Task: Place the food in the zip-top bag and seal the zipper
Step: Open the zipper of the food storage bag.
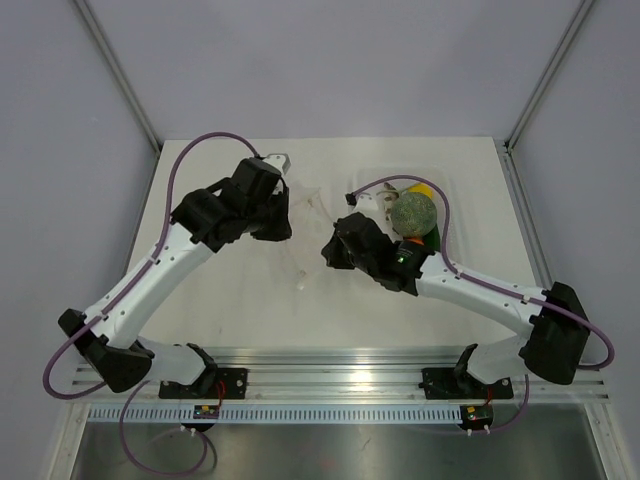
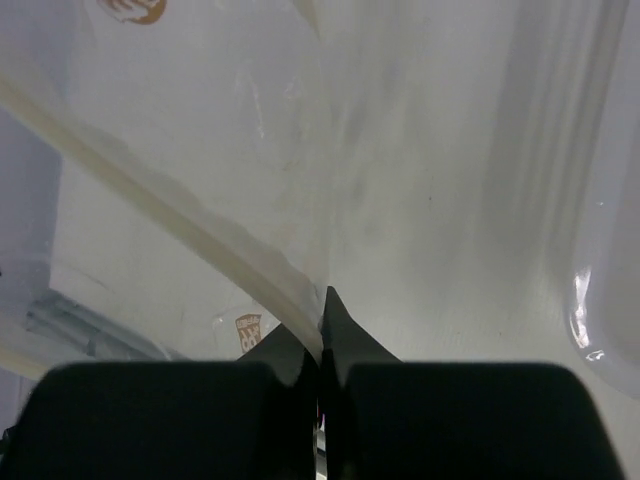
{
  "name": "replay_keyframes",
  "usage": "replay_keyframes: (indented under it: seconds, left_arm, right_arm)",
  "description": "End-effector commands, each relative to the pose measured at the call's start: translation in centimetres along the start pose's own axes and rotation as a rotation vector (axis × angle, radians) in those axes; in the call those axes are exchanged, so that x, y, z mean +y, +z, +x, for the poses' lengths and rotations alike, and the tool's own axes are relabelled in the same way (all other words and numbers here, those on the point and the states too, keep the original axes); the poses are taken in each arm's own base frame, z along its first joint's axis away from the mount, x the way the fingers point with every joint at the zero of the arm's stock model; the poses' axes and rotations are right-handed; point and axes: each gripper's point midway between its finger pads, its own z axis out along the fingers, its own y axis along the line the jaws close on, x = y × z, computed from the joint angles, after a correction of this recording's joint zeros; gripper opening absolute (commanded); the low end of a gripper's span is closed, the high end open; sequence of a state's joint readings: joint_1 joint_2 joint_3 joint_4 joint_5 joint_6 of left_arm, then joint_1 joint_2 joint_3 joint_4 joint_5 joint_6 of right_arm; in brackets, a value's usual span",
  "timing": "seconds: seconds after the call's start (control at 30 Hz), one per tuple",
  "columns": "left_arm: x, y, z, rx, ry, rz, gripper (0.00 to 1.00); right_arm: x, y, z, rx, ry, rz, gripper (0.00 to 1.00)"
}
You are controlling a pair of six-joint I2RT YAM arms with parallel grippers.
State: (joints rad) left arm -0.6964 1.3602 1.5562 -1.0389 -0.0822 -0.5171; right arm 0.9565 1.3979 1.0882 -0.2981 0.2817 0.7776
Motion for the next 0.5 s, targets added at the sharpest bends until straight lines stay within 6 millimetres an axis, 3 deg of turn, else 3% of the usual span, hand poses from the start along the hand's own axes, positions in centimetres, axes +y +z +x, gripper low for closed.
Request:
replay_keyframes:
  seconds: [0.0, 0.07, 0.17, 0.3, 0.33, 0.47]
  left_arm:
    - [0.0, -2.0, 0.0, -0.031, 0.050, 0.040, 0.00]
    - [0.1, -1.7, 0.4, -0.021, 0.071, 0.043, 0.36]
    - [0.5, -1.1, 1.0, -0.034, 0.066, 0.020, 0.64]
    - [-0.6, -0.9, 1.3, -0.097, 0.016, 0.069, 0.66]
    - [-1.8, -1.5, 0.9, -0.148, 0.000, 0.114, 0.66]
    - [-2.6, -0.8, 2.2, -0.209, -0.043, 0.157, 0.65]
  right_arm:
    - [1.4, -2.1, -3.7, -0.118, -0.017, -0.019, 0.00]
    - [2.4, -2.9, -4.8, -0.128, -0.027, -0.039, 0.00]
    - [3.1, -3.4, -5.0, -0.095, -0.035, -0.039, 0.00]
    - [3.5, -3.5, -4.5, -0.047, 0.003, -0.031, 0.00]
    - [3.3, -3.4, -4.4, -0.041, 0.009, -0.019, 0.00]
    - [3.6, -3.7, -4.3, -0.016, 0.027, -0.016, 0.00]
